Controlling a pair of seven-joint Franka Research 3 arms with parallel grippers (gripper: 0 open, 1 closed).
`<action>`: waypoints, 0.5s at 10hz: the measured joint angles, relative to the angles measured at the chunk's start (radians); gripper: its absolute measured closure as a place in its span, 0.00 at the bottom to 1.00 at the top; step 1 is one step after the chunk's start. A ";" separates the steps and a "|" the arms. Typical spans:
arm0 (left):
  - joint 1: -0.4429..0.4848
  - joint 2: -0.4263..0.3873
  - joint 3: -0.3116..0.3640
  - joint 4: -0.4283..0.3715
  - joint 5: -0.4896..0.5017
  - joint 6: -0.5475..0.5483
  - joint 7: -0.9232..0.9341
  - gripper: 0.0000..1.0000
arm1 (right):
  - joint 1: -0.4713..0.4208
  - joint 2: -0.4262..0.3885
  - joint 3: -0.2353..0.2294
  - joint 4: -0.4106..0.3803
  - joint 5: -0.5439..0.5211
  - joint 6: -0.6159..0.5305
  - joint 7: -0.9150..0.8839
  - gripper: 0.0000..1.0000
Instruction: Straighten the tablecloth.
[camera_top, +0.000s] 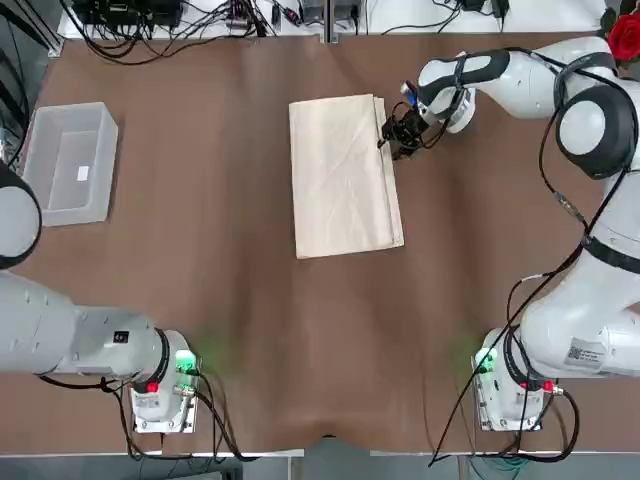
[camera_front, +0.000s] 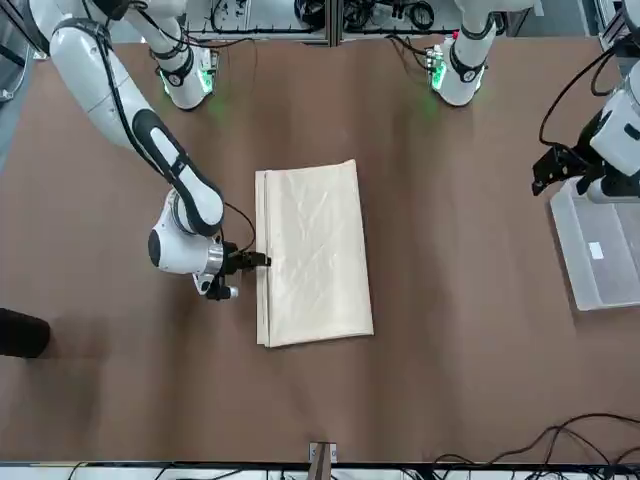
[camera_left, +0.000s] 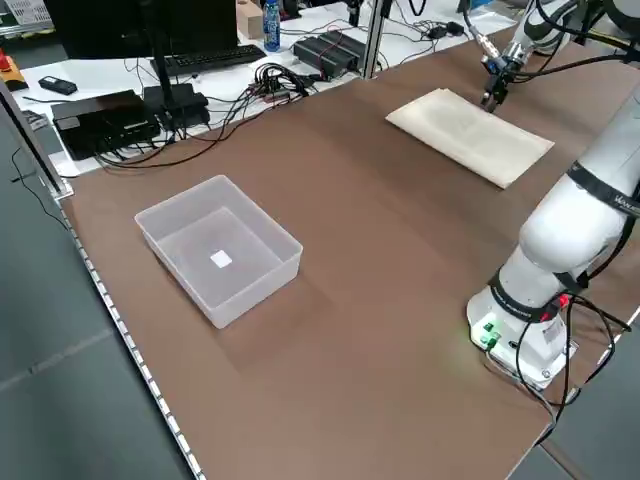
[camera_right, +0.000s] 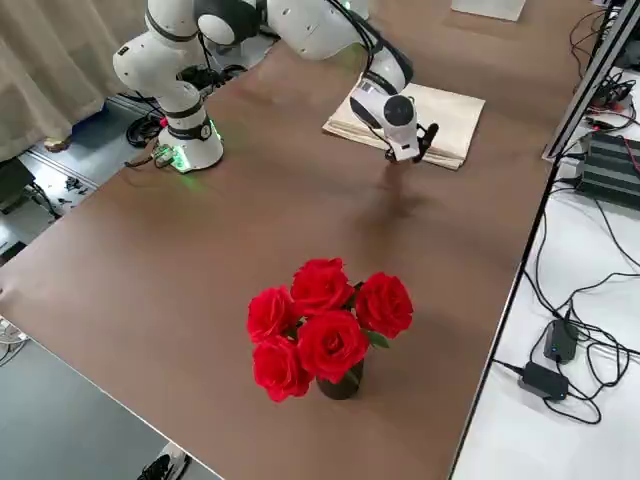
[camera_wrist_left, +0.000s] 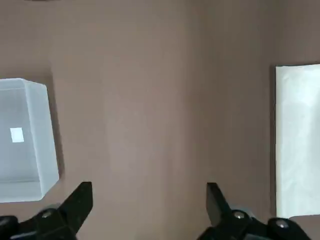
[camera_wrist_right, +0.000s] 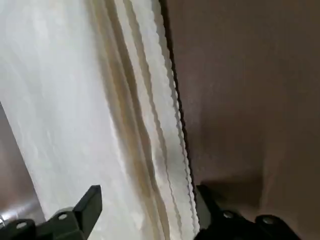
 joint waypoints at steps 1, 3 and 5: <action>0.000 0.002 0.000 0.000 0.000 0.000 0.007 0.00 | 0.013 0.002 0.002 0.000 0.022 0.016 -0.003 0.15; 0.000 0.003 0.000 0.000 0.000 0.000 0.020 0.00 | 0.052 0.007 0.002 0.000 0.055 0.055 -0.003 0.15; -0.001 0.003 -0.001 0.001 0.000 0.000 0.021 0.00 | 0.058 0.010 0.002 0.000 0.057 0.062 -0.003 0.18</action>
